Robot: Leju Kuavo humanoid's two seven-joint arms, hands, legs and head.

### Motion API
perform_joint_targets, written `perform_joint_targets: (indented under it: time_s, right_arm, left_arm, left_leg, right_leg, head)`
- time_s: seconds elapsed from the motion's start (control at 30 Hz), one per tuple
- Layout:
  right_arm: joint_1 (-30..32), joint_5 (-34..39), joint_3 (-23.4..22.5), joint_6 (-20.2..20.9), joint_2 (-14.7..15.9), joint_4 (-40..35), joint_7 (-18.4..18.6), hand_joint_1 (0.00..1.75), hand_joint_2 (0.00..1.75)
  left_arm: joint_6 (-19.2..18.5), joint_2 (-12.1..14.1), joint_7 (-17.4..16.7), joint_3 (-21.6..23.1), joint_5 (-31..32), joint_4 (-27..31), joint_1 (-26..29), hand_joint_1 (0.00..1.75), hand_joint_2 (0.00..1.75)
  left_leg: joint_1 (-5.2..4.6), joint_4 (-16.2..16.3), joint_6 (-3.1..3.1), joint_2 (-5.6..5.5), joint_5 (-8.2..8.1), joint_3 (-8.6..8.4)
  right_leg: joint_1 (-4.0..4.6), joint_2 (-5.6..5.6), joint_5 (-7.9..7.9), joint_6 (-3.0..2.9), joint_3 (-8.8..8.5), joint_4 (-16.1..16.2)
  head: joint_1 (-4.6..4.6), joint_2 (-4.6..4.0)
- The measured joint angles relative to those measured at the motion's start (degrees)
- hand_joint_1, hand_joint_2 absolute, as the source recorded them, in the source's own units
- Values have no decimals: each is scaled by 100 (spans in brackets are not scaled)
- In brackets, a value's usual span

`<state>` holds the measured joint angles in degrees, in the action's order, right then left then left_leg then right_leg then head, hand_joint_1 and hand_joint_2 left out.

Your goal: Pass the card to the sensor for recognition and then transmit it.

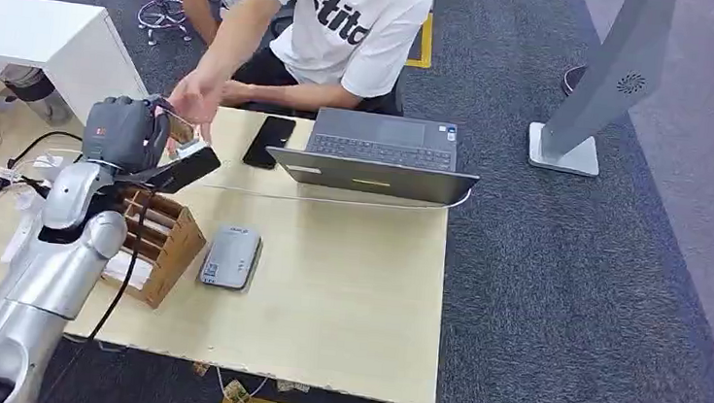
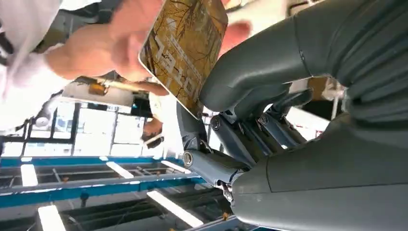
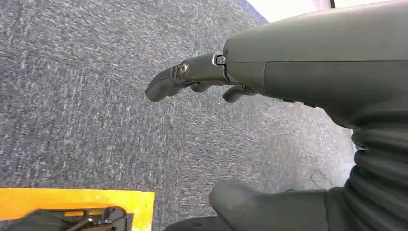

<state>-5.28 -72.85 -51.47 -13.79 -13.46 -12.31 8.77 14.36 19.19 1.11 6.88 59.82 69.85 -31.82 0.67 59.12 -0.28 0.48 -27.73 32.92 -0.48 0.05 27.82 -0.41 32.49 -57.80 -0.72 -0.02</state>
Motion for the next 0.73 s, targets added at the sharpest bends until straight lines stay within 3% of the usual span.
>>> perform_joint_targets:
  time_s: [0.33,0.37,0.73]
  right_arm:
    - [8,-42,24,13,0,0,-11,0,175]
    - [7,-42,24,13,0,0,-11,0,175]
    - [9,-29,24,-2,0,0,-11,0,175]
  left_arm:
    - [-122,24,-2,24,61,127,242,175,175]
    - [-133,9,-2,39,63,127,241,0,175]
    - [206,-271,72,136,-188,438,392,0,175]
  left_leg:
    - [0,1,-1,-1,5,0]
    - [-1,1,-1,-2,5,-1]
    - [-1,1,0,1,4,1]
  right_leg:
    - [1,0,-3,-1,-1,0]
    - [1,0,-3,-1,-1,0]
    - [0,0,-3,-1,-1,0]
  head:
    - [2,0]
    - [0,0]
    - [-2,0]
